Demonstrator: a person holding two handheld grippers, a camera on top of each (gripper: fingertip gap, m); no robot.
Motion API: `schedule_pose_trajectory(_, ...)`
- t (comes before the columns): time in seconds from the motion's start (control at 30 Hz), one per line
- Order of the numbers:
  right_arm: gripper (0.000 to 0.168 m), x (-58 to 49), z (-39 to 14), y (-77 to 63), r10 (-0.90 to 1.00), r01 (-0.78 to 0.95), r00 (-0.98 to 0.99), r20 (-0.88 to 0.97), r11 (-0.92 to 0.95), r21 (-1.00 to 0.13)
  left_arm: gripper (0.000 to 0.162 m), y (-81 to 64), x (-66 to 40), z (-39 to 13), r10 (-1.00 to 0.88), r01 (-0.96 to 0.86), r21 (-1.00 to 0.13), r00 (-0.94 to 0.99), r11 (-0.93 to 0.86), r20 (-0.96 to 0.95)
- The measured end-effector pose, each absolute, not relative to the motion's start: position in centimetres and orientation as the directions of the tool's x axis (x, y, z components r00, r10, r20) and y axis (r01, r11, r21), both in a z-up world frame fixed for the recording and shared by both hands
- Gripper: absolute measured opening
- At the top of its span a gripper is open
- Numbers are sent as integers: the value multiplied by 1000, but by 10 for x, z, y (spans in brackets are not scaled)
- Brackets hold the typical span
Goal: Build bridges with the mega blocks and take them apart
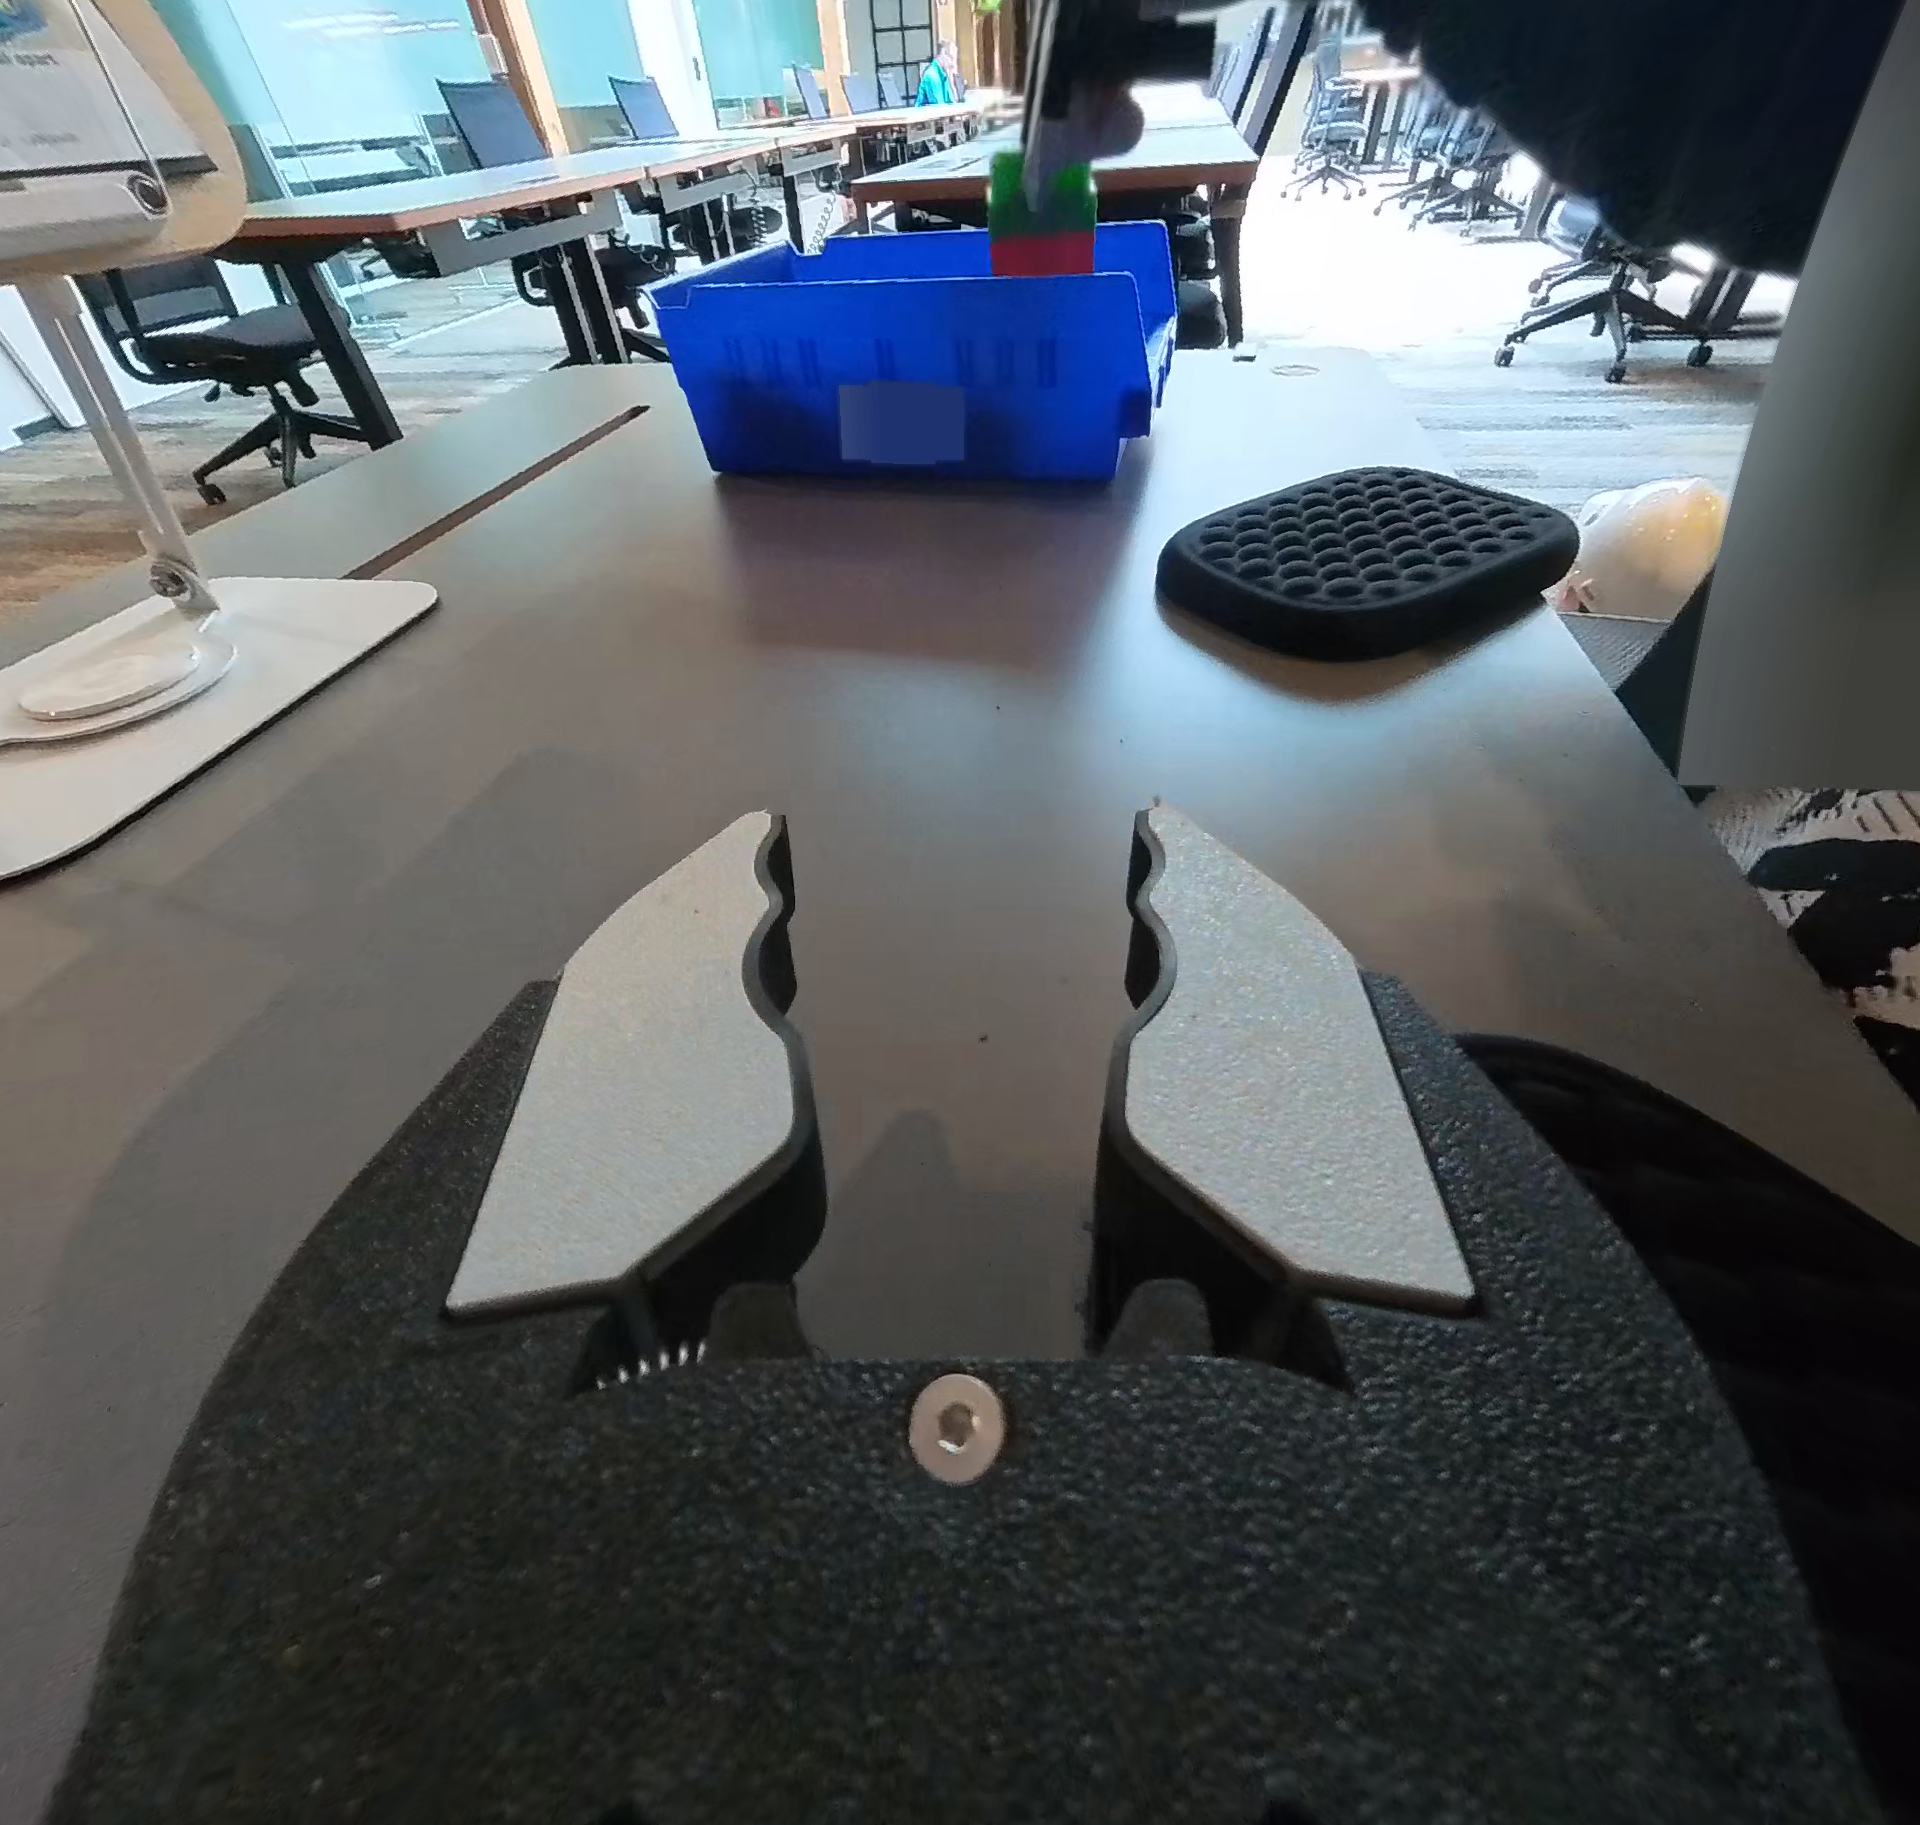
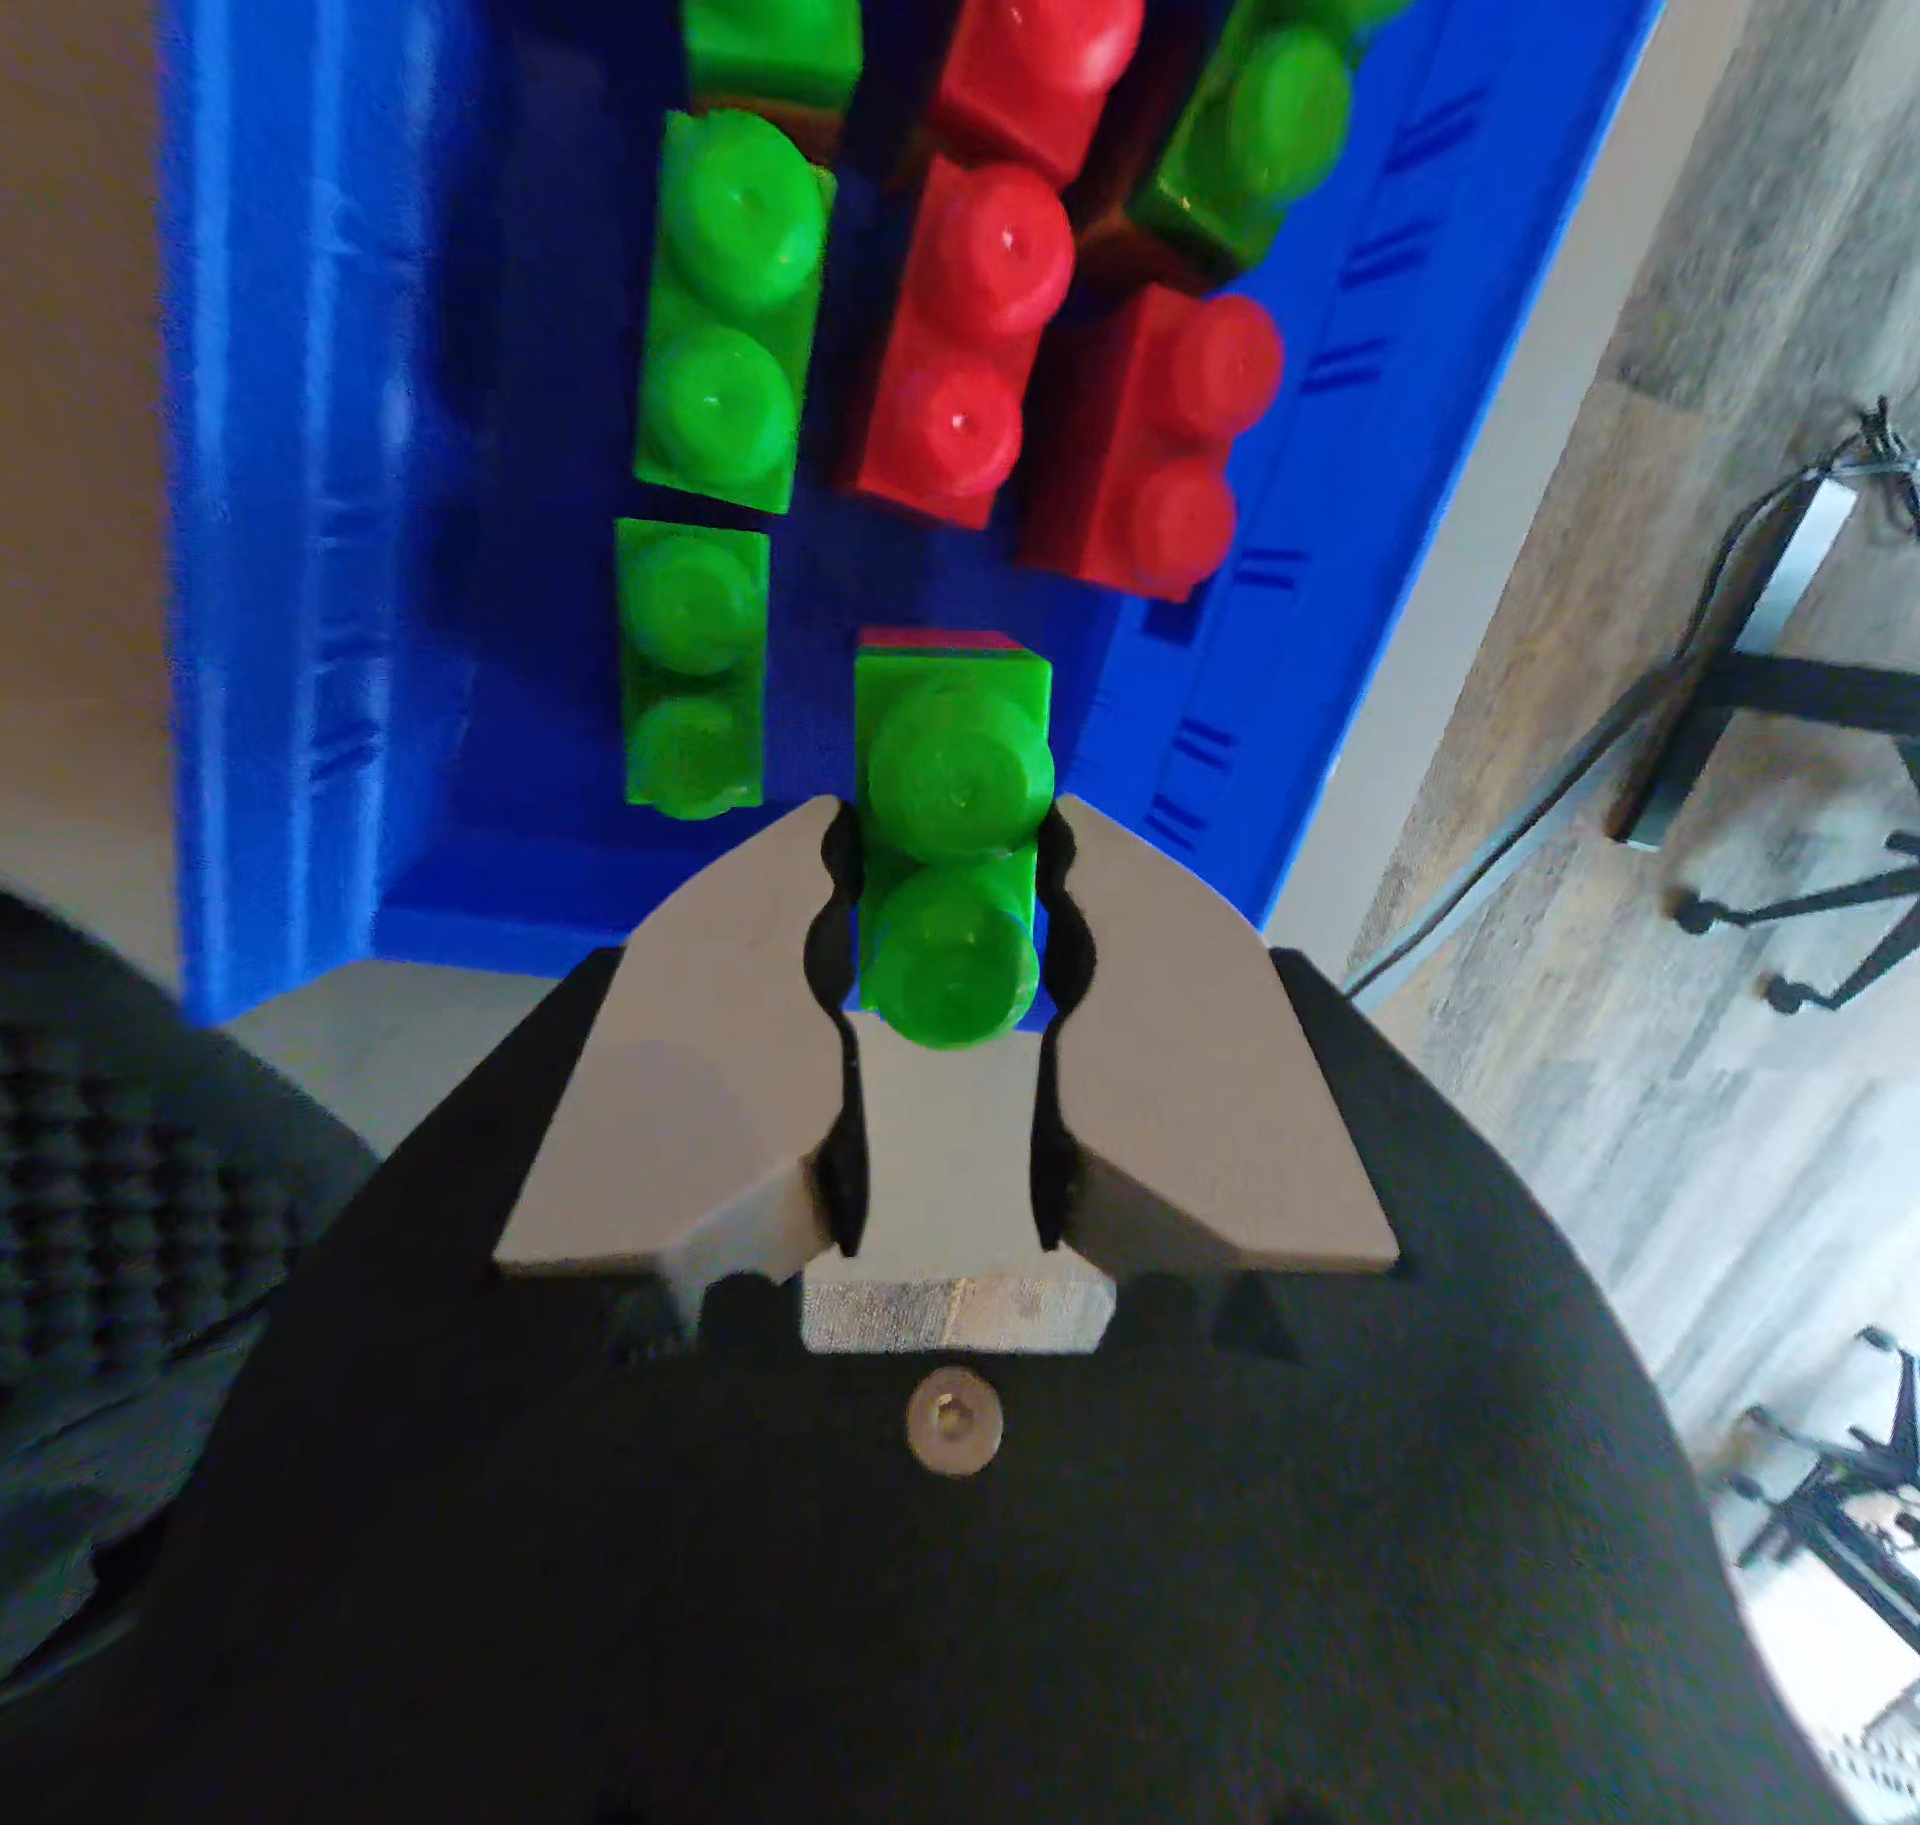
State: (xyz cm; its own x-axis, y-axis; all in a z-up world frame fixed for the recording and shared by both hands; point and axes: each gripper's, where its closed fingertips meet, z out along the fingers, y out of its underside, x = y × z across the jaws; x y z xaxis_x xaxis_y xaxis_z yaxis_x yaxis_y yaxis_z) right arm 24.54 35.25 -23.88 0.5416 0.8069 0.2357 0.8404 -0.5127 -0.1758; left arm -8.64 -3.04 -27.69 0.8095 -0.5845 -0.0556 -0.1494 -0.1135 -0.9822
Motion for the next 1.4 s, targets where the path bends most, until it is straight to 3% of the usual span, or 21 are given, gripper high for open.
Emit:
schedule_pose_trajectory(0.63,33,236,-307,365,764,781,622,168,-592,-198,61,-29,-88,-277,-570,-147,-982,820,-118,-54)
schedule_pose_trajectory(0.87,43,236,-311,362,764,776,625,158,-586,-235,63,-27,-91,-276,-544,-141,-984,837,-112,-58)
schedule_pose_trajectory(1.07,62,237,-281,361,744,739,647,163,-561,-372,65,-23,-112,-250,-414,-95,-990,909,-102,-44)
schedule_pose_trajectory(1.23,76,238,-251,350,721,681,671,170,-509,-527,77,-28,-130,-213,-242,-75,-990,969,-121,-44)
schedule_pose_trajectory(1.4,92,238,-231,330,705,618,685,185,-427,-660,81,-49,-161,-188,77,-59,-987,994,-149,-71)
